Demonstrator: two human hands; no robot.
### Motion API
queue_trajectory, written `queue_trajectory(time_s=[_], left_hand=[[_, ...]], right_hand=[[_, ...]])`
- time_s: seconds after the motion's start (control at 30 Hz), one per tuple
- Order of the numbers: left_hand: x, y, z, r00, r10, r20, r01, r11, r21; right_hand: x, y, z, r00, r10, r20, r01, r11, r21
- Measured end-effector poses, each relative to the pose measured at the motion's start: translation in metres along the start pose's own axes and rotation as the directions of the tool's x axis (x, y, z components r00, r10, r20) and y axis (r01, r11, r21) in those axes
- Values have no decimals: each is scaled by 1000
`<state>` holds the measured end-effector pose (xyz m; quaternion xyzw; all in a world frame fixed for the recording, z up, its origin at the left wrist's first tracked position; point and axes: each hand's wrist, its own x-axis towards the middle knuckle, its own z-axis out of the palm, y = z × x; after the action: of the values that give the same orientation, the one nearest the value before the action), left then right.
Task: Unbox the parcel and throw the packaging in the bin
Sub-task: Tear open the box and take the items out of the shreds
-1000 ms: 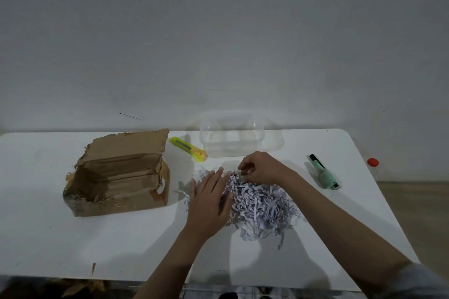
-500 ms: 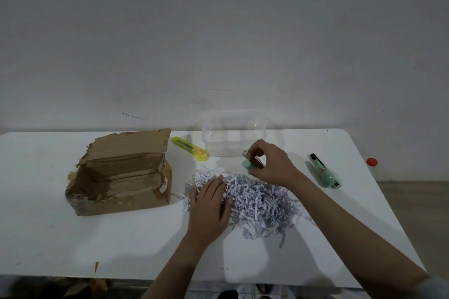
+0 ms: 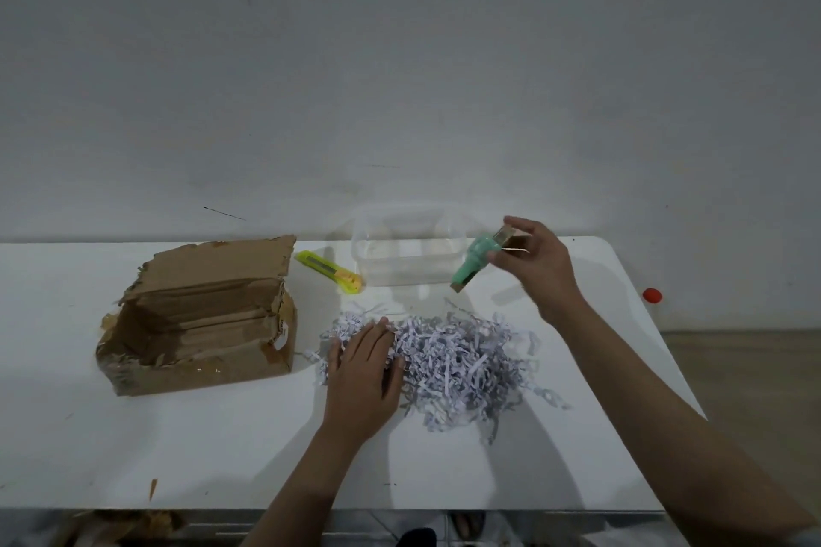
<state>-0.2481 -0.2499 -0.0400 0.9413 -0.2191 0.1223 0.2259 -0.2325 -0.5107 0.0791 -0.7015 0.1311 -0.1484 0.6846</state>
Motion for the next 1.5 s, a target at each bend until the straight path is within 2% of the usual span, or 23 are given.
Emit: queue_trajectory(time_s=[0.07,0.27,0.37,0.5,0.7,0.87,1.0,1.07,1.13,1.2,1.3,1.4,1.5], left_hand=[[0,0,1,1000,-3,0,3,1000,-2],[0,0,1,1000,5,-23,-5,1000,9],[1,1,1,1000,2,-10,-1,1000,23],[1,3,-1,1000,1,-1,-1,999,51],[0,4,-3,999,-13,31,10,998,67],[-1,7,-5,997,72,-37,-70,996,51],[-4,11,-10,964,162,-212,-149,986,76],[-6,9,-13,942,144,-302,-132,989,60],[-7,6,-19,939,50,-341,-60,998,-19],[-7,0,-26,951,-74,-299,34,990,-137],[-5,-12,-34,970,-202,-135,153,939,-307],[1,-19,-39,974,-223,32,221,915,-339],[13,-23,-35,957,-240,164,284,894,-347]], right_hand=[[2,-3,-21,994,73,-82,-66,994,83],[16,0,-78,935,201,-292,-156,973,169],[22,8,-99,920,165,-356,-186,982,-27],[23,27,-115,942,143,-303,-225,940,-257],[22,64,-118,964,182,-194,-248,876,-414],[13,67,-113,980,117,-161,-184,844,-504],[-14,52,-96,972,-160,-171,16,772,-636],[-38,48,-79,963,-248,-107,131,777,-615],[-63,52,-64,970,-243,-5,201,812,-548],[-87,62,-54,976,-192,101,217,824,-524],[-108,87,-45,974,-75,213,188,793,-579],[-106,98,-34,975,-7,222,169,669,-724],[-93,94,-17,977,20,212,151,634,-758]])
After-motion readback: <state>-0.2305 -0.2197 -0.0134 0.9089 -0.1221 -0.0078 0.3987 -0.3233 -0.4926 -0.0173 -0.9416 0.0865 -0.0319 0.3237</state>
